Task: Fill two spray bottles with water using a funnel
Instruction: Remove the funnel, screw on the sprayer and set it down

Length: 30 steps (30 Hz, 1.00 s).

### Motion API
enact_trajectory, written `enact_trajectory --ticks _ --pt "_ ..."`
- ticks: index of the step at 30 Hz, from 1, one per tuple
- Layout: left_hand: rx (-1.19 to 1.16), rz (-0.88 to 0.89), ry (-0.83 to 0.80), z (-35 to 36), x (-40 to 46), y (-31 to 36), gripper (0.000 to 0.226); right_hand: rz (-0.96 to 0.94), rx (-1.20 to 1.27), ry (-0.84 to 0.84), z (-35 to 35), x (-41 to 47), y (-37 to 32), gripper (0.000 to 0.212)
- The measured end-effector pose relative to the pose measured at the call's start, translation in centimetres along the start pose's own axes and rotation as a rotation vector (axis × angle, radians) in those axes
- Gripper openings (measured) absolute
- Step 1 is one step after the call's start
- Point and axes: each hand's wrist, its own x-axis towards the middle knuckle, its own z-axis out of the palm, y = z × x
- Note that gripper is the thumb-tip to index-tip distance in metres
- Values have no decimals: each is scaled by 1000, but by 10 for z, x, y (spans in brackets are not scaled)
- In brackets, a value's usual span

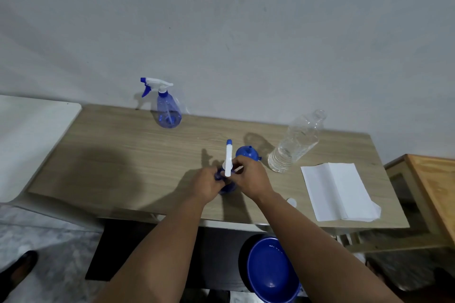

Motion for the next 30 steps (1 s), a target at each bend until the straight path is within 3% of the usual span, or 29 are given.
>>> enact_trajectory --ticks 4,8,11,17,23,28,30 --pt "16 34 -3 -3 -3 5 28 37 5 20 6 -1 -3 40" --pt "29 6 -2 -3 -5 8 18 -48 228 30 11 -14 0 33" --pt "35 10 21 -2 -4 6 21 -7 287 72 14 -16 3 23" --pt "46 21 21 -3 -3 6 24 70 300 77 15 -8 -3 40" --pt "50 8 23 -3 -4 5 28 -6 325 90 15 -17 7 25" --pt "34 0 7 -3 -3 5 19 2 376 93 15 -19 7 35" --pt "31 6 -4 -3 -2 3 23 5 382 96 16 -19 10 22"
